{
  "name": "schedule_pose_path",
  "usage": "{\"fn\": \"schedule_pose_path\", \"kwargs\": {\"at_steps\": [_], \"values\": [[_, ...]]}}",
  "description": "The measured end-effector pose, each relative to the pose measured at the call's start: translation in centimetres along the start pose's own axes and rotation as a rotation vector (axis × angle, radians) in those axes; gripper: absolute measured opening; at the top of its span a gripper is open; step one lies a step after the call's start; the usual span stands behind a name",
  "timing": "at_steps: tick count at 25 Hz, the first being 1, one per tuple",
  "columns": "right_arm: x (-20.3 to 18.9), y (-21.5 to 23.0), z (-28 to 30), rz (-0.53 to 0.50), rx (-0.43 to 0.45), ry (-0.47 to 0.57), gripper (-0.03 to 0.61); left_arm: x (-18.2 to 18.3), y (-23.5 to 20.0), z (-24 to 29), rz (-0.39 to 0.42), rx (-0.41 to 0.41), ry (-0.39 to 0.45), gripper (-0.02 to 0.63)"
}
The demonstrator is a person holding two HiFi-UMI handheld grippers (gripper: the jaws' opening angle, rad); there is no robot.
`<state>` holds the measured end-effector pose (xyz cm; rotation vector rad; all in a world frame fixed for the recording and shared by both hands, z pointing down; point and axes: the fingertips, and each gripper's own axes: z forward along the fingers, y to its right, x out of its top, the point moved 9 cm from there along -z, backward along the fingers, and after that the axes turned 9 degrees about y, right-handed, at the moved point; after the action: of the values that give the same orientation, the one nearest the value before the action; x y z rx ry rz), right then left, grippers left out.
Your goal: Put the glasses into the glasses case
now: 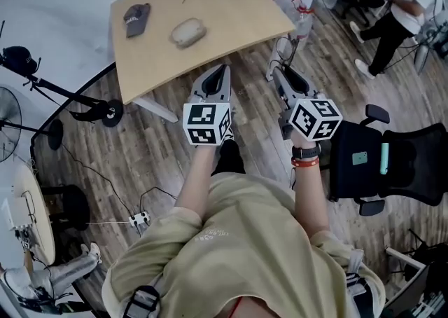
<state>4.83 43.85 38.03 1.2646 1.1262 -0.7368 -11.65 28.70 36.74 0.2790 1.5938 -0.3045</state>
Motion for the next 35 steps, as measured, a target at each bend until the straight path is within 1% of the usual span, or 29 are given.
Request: {"fn": "schedule_pose_path", "kwargs": {"at_steps": [3, 9, 12, 15, 19, 25, 31, 35], "values": [[-0.1, 1.5, 4.7, -0.011, 0.01, -0.044, 0.114, -0.1, -3.1, 3.4, -0.002, 0.014, 0.002, 0.023], [0.6, 3.6, 14.1, 0.002, 0.021, -0.07, 0.114, 0.0, -9.7, 10.1, -0.034, 0.055, -0.014, 0.023], [0.6, 4.2, 18.6, 0.014, 0.032, -0.083, 0.114, 0.0, -12.7, 12.8, -0.044, 0.069, -0.026, 0.023], [0.3, 4.3, 23.2, 0.03, 0.024, -0.092, 0.115, -0.2, -16.3, 15.0, -0.044, 0.079, -0.04, 0.023], [-0.3, 4.8, 28.9, 0.026, 0.031, -0.151, 0.117, -0.8, -20.8, 18.1, -0.054, 0.099, -0.066, 0.023], [-1.4, 4.1, 36.7, 0.032, 0.096, -0.186, 0.117, -1.3, -27.2, 21.7, -0.074, 0.112, -0.069, 0.023], [-2.5, 3.1, 42.7, 0.079, 0.164, -0.193, 0.114, -2.2, -32.0, 24.0, -0.084, 0.114, -0.067, 0.023], [-3.6, 2.0, 45.7, 0.051, 0.218, -0.2, 0.112, -2.9, -34.7, 24.5, -0.099, 0.128, -0.06, 0.023]]}}
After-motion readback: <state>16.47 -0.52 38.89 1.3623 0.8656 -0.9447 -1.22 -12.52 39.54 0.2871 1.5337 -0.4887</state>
